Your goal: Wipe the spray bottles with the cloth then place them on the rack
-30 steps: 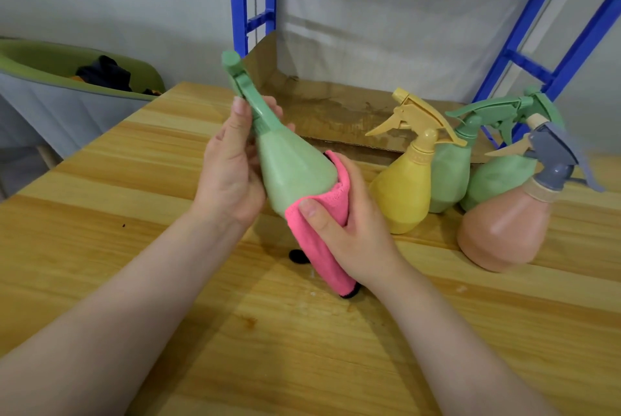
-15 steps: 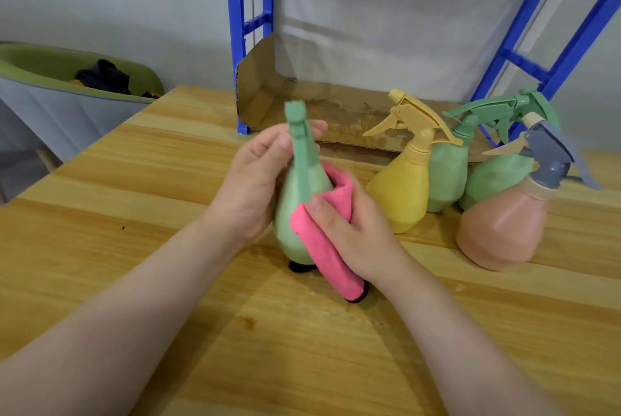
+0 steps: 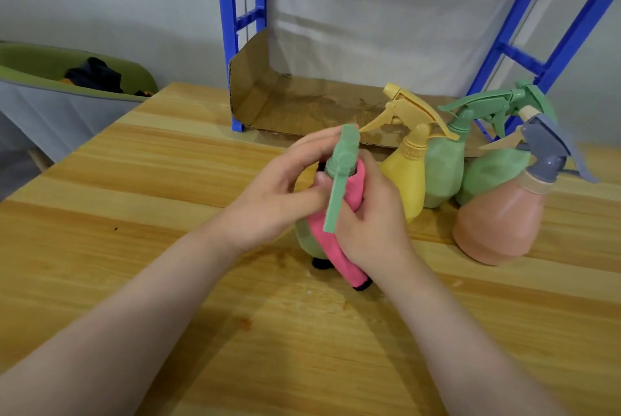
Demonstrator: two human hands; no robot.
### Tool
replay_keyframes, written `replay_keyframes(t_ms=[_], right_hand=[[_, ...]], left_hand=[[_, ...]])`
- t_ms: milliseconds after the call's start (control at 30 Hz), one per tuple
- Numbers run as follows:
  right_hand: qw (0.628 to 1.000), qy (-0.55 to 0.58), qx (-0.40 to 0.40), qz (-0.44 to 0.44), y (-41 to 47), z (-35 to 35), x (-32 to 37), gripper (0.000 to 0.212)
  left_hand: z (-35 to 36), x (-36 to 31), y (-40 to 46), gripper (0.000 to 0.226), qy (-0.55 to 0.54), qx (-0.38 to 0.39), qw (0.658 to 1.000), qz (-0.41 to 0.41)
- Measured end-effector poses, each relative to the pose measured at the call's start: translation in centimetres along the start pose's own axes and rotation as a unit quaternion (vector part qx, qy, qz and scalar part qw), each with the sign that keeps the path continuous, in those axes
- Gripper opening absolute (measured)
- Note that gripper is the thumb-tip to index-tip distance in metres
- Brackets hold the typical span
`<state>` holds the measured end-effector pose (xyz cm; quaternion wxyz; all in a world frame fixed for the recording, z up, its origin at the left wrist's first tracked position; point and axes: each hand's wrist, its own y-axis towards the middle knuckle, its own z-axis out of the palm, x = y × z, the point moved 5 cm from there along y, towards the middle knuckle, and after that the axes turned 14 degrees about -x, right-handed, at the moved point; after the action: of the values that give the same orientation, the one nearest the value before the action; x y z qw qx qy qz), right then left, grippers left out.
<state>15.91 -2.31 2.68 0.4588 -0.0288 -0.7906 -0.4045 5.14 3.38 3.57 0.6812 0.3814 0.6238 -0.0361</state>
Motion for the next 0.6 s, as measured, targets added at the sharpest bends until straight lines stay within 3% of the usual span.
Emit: replay_keyframes(t_ms=[167,333,600], right_hand=[[0.993,-0.092,-0.068,-0.023,-0.6,-0.1,0.2,0.052],[0.996,-0.091,-0.01,-0.013,-0.9,0.8,1.0,0.054],[0.999,-0.036,0.035,-0.007,-1.3,1.5,0.5,0.069]], left_hand=[[0.4,0.3,0.0,0.031,-0.071,-0.084,0.994,-0.019],[-0.3,0.4,-0.4,0.013,-0.121,-0.133,0.984,-0.017],[-2.3,1.1,0.3,0.041,-0.197,-0.245,0.947,-0.063]])
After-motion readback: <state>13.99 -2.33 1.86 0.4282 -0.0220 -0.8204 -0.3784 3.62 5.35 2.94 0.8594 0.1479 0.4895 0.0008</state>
